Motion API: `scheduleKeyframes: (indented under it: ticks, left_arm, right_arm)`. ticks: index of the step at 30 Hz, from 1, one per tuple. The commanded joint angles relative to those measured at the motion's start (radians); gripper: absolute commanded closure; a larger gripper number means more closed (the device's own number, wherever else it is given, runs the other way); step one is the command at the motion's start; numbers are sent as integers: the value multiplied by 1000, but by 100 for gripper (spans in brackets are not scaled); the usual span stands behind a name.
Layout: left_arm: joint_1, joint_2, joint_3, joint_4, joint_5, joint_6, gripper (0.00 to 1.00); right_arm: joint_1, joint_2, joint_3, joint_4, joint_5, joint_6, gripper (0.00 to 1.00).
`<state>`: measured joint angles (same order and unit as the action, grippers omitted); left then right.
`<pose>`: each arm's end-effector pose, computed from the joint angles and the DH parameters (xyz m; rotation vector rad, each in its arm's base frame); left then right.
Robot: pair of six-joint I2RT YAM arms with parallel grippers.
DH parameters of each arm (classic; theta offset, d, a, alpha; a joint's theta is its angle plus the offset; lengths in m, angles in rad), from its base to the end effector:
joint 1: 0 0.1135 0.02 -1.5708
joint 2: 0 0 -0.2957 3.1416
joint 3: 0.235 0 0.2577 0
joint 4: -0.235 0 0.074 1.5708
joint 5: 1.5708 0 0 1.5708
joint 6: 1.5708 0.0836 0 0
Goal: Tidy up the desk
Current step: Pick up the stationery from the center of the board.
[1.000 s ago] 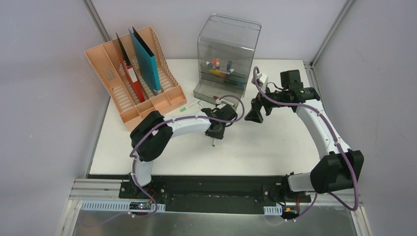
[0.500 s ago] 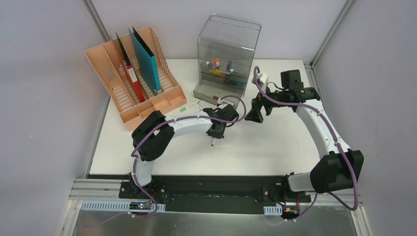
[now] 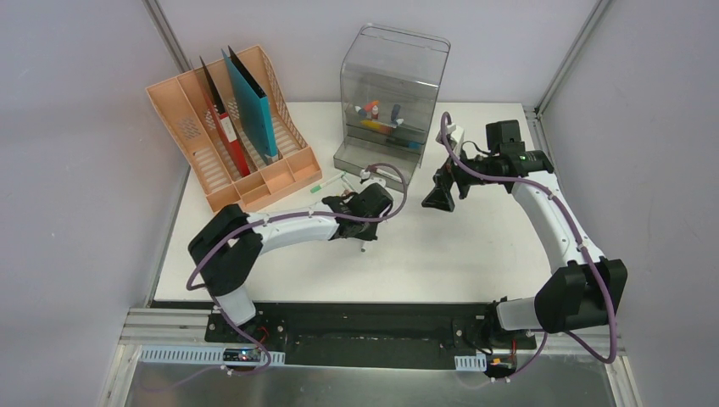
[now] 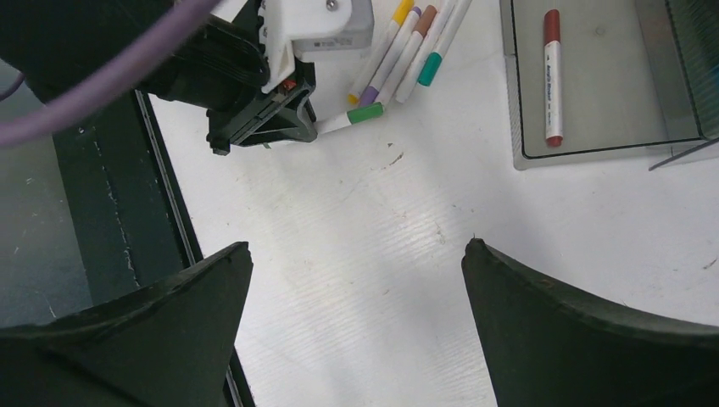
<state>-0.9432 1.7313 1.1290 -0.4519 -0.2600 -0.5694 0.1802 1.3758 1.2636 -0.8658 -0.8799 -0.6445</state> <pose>0.2430 -0.2984 0.1783 0.3923 2.5548 -0.2227 0.2733 0.1153 0.3296 -1.1930 1.9236 0.8689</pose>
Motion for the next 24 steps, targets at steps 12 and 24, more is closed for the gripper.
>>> scheduleKeyframes:
  ticks: [12, 24]
  left_arm:
    - [-6, -331, -355, 620, 75, -17, 100]
    - [-6, -435, -538, 977, 83, -32, 100]
  right_arm:
    - [-5, 84, -21, 102, -310, 150, 1]
    - [68, 78, -206, 618, -285, 608, 1]
